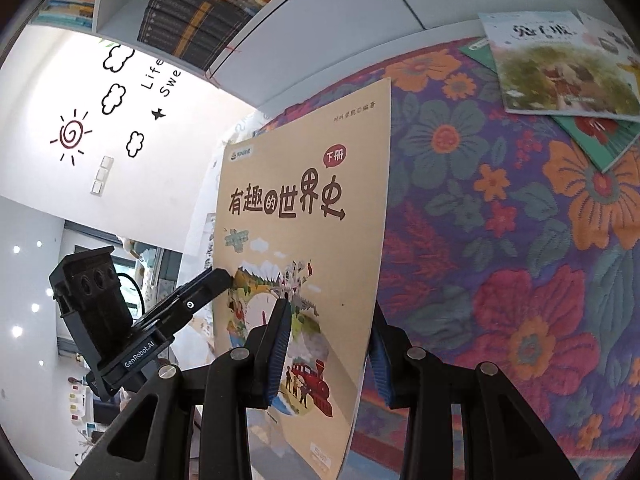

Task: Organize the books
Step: 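Carry the beige book upright toward the white book on the stack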

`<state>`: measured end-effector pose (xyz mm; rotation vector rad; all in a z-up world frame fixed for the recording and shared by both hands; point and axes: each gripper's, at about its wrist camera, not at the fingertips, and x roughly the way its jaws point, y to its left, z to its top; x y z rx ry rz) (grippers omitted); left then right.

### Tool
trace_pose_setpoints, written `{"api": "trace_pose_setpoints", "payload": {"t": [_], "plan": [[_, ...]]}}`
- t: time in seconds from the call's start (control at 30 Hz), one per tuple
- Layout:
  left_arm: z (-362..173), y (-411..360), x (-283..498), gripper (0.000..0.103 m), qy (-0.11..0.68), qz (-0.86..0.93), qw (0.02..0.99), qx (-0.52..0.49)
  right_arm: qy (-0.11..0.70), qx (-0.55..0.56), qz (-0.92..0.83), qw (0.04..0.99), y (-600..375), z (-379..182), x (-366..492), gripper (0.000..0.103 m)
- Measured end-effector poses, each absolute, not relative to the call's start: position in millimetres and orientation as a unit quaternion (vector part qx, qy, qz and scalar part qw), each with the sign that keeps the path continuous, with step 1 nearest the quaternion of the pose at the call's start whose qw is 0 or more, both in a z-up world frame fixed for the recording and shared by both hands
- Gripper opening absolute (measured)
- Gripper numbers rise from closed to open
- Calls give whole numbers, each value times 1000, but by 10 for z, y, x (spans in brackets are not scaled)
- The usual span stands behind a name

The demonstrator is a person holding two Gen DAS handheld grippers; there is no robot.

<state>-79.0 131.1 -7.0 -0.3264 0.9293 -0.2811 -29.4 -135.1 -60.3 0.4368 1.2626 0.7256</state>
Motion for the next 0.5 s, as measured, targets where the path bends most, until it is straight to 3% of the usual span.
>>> {"api": "trace_pose_setpoints", "payload": {"t": [0.5], "plan": [[155, 2541, -1024, 30, 409, -73, 890, -189, 591, 159, 373, 698, -58, -519, -193, 37]]}}
